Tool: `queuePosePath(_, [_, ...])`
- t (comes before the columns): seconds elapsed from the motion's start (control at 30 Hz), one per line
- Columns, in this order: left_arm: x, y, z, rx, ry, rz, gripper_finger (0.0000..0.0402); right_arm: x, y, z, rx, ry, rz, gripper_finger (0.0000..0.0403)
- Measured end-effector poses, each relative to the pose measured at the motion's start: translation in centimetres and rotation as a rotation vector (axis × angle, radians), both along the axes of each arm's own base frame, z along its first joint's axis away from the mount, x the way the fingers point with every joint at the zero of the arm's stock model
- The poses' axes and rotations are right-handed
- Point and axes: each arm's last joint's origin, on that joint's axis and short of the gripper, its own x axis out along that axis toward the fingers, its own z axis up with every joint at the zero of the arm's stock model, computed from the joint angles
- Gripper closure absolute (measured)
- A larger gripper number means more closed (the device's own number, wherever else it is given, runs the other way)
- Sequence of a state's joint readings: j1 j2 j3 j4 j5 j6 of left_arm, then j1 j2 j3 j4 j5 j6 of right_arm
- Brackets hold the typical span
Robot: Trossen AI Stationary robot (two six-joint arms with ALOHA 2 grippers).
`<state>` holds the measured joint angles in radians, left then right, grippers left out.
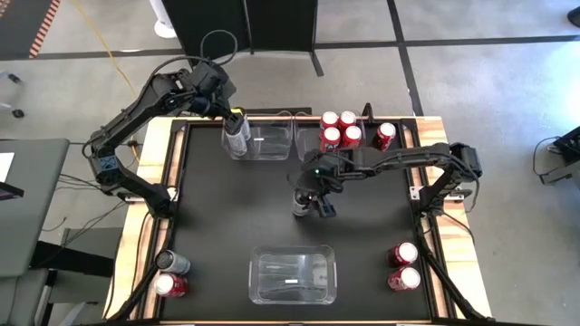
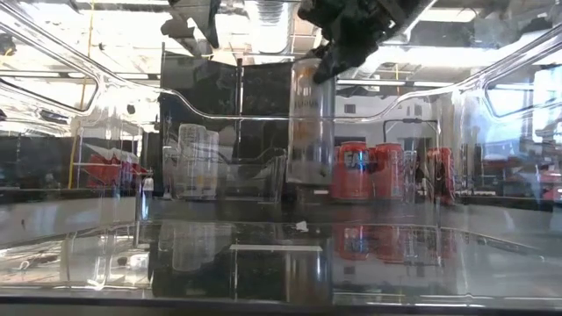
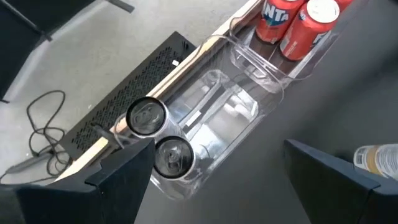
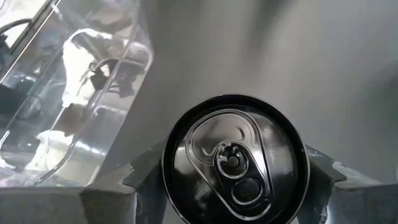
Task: Sort soda cans
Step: Put the top white soda can into the top left transparent bin
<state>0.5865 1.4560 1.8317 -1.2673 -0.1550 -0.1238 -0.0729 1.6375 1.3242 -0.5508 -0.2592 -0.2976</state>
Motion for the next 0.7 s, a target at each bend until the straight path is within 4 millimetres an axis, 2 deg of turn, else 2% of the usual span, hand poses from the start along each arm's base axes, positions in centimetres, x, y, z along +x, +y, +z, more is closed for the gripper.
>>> queuePosePath(0.13, [-1.0,-0.7,0.7,0.008,-0.024,0.026,0.0054,0.4,-1.5,1.8,-0.027,-0.065,-0.019,0.0141])
queuePosePath(0.43, [-5.1,-3.2,3.3,0.056,-0.155,0.123,0.0054,0.8,-5.7,6.2,-0.074,-0.237,-0.12,0.0141])
queuePosePath(0.57, [-6.0,-4.0,3.4,0.026,-0.165,0.163,0.0054,1.4,-7.9,8.1,-0.106,-0.362,-0.169,0.0142])
queuePosePath(0.7, [-6.4,-4.8,3.1,0.001,-0.112,0.199,0.0054,2.7,-10.4,9.2,-0.11,-0.383,-0.216,0.0142])
